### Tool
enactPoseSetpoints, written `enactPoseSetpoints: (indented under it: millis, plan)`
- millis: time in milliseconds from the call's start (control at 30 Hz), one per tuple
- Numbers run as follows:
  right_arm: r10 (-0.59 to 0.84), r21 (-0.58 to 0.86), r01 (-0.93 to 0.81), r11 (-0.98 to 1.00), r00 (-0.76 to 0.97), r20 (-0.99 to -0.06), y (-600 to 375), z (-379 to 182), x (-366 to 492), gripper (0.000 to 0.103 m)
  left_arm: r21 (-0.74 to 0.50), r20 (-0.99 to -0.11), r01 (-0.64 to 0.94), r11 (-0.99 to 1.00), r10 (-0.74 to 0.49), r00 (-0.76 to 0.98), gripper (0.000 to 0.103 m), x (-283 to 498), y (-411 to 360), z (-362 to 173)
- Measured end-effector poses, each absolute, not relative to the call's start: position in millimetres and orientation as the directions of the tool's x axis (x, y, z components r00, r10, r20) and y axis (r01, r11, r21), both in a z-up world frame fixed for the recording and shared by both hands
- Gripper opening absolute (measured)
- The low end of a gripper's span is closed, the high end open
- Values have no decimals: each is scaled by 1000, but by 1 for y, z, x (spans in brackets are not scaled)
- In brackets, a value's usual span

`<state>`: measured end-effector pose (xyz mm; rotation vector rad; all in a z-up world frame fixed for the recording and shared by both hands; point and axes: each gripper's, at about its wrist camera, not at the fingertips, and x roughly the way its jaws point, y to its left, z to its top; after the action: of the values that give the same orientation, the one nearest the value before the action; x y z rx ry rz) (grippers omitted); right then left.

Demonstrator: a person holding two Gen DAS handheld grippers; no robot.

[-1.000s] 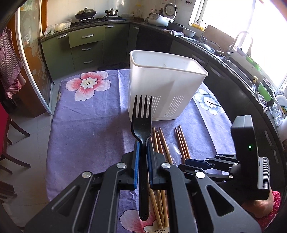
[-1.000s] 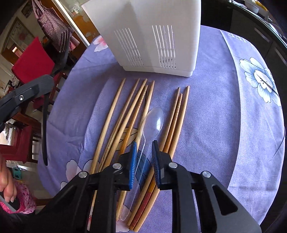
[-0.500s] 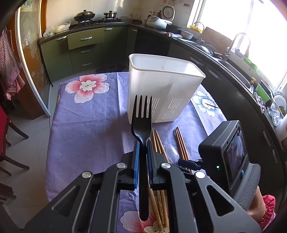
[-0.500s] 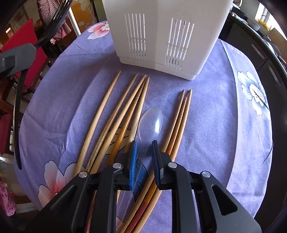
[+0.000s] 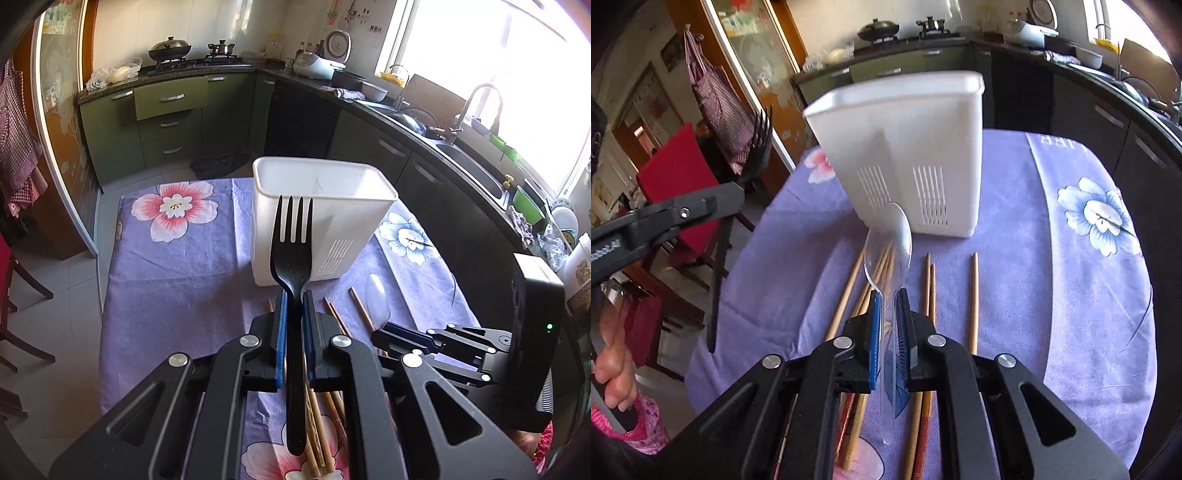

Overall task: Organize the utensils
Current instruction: 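Drop the fork into the white holder with the left tool while the right tool carries the spoon over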

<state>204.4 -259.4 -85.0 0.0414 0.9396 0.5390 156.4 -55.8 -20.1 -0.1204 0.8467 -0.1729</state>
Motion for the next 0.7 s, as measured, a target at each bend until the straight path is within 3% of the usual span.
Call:
enactPoseSetpoints:
  millis: [167, 433, 600, 700]
  plan:
    - [507, 294, -433, 852, 545, -668, -286, -45, 195, 10, -167, -666, 126, 978, -206, 717, 8, 165, -65, 22]
    - [557, 336, -451, 827, 568, -606, -311, -19, 189, 10, -138, -501, 137, 981, -189, 844, 8, 204, -78, 81]
    - [569, 350, -453, 820, 579, -584, -318, -14, 188, 10, -100, -404, 117, 988, -148, 903, 8, 241, -83, 84]
    - [569, 351, -450, 822, 600, -563, -320, -8, 188, 10, -89, -393, 113, 990, -139, 909, 8, 263, -87, 69]
